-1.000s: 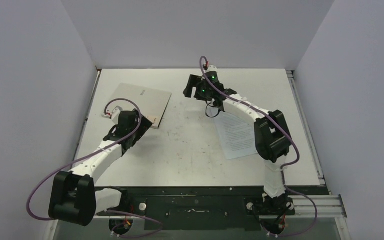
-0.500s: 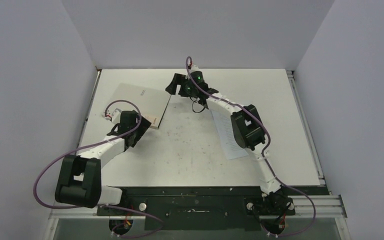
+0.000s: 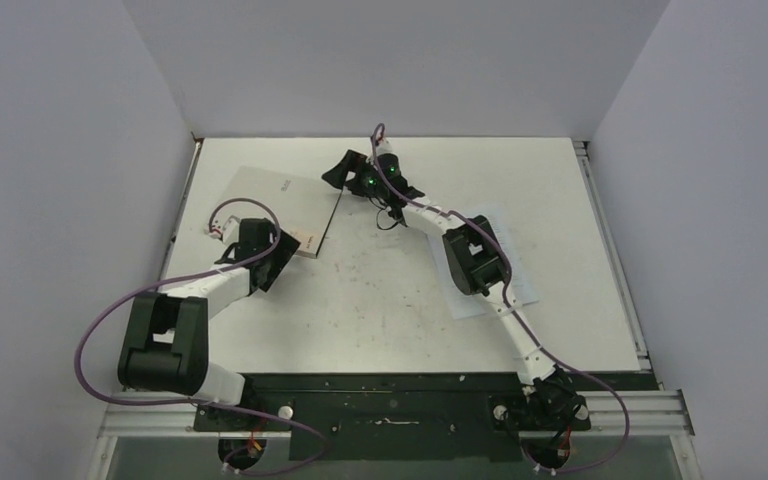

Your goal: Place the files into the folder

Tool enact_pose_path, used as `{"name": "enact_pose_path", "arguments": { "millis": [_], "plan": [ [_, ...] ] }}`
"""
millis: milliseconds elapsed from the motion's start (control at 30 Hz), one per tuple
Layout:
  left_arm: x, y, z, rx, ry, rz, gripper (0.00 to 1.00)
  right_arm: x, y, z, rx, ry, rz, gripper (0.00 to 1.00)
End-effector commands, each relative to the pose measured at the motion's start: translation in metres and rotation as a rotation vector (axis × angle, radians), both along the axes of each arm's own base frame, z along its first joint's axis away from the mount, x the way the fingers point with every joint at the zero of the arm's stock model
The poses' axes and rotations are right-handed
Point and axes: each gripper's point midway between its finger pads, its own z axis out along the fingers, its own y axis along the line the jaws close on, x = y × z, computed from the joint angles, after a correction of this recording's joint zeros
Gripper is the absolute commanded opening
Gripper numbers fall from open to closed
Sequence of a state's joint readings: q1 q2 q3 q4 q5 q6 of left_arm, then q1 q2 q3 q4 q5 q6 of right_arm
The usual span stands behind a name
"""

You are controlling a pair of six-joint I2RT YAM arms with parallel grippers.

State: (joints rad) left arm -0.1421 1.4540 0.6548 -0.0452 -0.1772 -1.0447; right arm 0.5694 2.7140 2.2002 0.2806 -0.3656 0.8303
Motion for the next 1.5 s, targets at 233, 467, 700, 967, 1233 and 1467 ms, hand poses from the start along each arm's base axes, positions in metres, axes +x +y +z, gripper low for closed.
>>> {"name": "enact_pose_path", "arguments": {
  "millis": [233, 467, 700, 967, 1233, 1467],
  "plan": [
    [0.037, -0.005, 0.021, -0.039, -0.094, 0.009, 0.96, 0.027, 0.01, 0.041, 0.131, -0.131, -0.037, 0.9],
    [0.041, -0.006, 0.023, -0.039, -0.094, 0.008, 0.96, 0.034, 0.007, 0.03, 0.123, -0.118, -0.063, 0.9],
    [0.043, -0.006, 0.022, -0.039, -0.088, 0.01, 0.96, 0.029, 0.012, 0.012, 0.09, -0.078, -0.064, 0.9],
    [0.044, -0.005, 0.021, -0.028, -0.058, 0.011, 0.96, 0.02, 0.017, -0.009, 0.021, -0.026, -0.075, 0.9],
    [0.043, -0.004, 0.015, -0.018, -0.031, 0.017, 0.96, 0.008, 0.022, -0.028, -0.052, 0.012, -0.06, 0.9],
    [0.045, 0.0, 0.013, 0.002, -0.022, 0.026, 0.96, -0.004, 0.026, -0.035, -0.084, 0.033, -0.027, 0.9]
  ]
}}
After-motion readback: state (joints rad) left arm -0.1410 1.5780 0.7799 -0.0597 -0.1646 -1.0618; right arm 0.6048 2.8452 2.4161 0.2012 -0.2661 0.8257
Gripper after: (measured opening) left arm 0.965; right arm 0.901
